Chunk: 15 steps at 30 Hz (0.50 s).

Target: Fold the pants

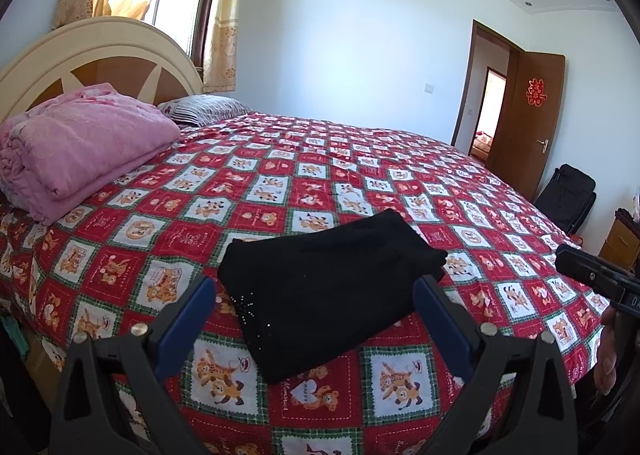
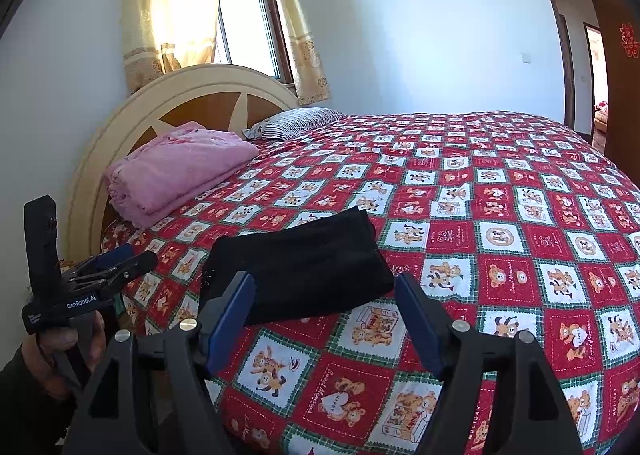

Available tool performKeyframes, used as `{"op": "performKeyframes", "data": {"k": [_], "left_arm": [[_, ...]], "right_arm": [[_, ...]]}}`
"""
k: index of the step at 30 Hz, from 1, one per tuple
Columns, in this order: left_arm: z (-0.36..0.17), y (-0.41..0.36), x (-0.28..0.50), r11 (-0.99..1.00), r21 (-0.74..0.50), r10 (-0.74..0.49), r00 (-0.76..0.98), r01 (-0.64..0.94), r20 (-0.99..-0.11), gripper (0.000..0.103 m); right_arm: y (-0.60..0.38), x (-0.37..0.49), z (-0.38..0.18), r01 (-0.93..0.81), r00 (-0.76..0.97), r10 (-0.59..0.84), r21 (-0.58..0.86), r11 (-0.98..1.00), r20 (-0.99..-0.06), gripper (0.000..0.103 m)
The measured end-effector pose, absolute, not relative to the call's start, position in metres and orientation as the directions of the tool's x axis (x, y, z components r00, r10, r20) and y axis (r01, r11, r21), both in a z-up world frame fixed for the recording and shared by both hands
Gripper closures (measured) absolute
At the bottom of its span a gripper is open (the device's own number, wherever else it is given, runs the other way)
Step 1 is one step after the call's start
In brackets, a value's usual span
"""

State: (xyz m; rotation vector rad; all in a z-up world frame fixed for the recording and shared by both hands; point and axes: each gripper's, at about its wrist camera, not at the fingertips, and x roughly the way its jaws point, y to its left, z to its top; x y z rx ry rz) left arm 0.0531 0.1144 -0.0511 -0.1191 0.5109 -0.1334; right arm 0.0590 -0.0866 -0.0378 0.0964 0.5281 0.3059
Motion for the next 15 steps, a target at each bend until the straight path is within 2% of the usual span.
{"op": "performKeyframes", "data": {"k": [7,15], "left_arm": [[-0.051,0.113,0.056,0.988,-0.133,-0.140,0.851,0.084,-0.505,0.000],[-0.040,0.115,0.050,0.987,-0.154,-0.121,0.875,0.054,-0.469,0.000]], "right_arm": [[-0.085,0.058,-0.037,-0.258,0.825,0.308,0.170,0.951,-0.474,0.028],[-0.079,0.057,-0.040,-0.265,0.825,0.305,0.151,0.952,-0.476,0.027]]}}
